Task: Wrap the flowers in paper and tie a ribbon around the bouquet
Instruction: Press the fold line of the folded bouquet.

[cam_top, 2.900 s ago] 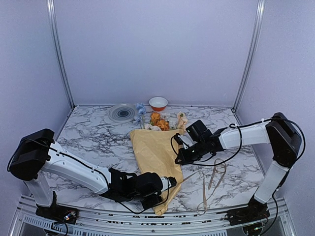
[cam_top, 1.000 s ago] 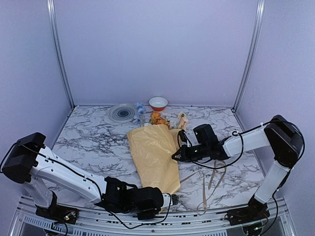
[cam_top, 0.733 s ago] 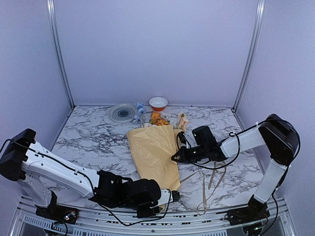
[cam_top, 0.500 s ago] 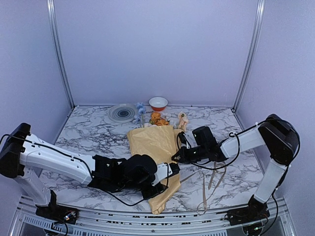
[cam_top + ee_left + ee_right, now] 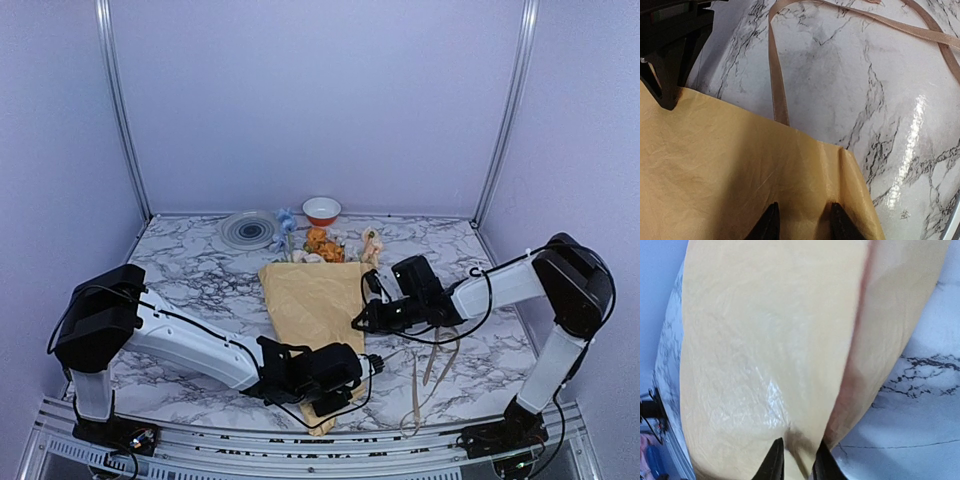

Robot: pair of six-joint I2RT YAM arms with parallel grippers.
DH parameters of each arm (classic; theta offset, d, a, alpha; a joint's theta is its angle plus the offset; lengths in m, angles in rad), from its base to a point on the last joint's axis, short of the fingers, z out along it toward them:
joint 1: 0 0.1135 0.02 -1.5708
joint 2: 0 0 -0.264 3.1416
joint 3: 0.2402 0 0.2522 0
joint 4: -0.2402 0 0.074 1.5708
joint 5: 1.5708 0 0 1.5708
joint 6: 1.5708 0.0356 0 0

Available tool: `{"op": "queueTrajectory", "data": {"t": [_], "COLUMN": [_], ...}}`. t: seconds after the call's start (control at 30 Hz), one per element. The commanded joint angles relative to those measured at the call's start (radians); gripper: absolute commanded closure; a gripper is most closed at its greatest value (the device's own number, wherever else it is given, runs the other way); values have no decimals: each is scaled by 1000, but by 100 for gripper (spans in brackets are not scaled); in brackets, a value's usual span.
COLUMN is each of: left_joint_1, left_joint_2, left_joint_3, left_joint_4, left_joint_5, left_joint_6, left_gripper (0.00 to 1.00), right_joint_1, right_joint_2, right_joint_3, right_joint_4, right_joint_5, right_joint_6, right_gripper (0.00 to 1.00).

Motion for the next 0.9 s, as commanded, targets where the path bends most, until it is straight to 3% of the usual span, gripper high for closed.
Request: {"op": "queueTrajectory", "data": {"t": [0.0,0.17,0.2,0.33,0.5,0.7,0.87], "left_joint_1": [-3,-3,-3,-3,-3,-3,-3], "left_joint_2": [27,30,30,23,11,10,11], "left_joint_3": [-36,-57,-58,-68,-91,-106,-110], "left_joint_4": [-79,-60,-55,-38,-21,-20,-23], "left_joint_5": [16,21,24,32,30,22,23], "left_joint_6": [-21,-33,-33,-34,-41,-40,-35], "left_gripper": [65,66,66,66,66,66,66], "right_joint_1": [-21,-94,-94,-95,-97,-93,-79], "right_joint_2": [-104,-172,-161,-73,33,185,248], "right_joint_3": [51,8,12,3,31,-4,-26], "right_joint_4": [-152,-183,-199,-133,-38,208,372], "right_joint_5": [76,-36,-46,-127,-193,-371,-411], "right_joint_6": [-60,-62,-72,-60,-40,94,199], "right_gripper": [69,10,7,6,13,32,38]}}
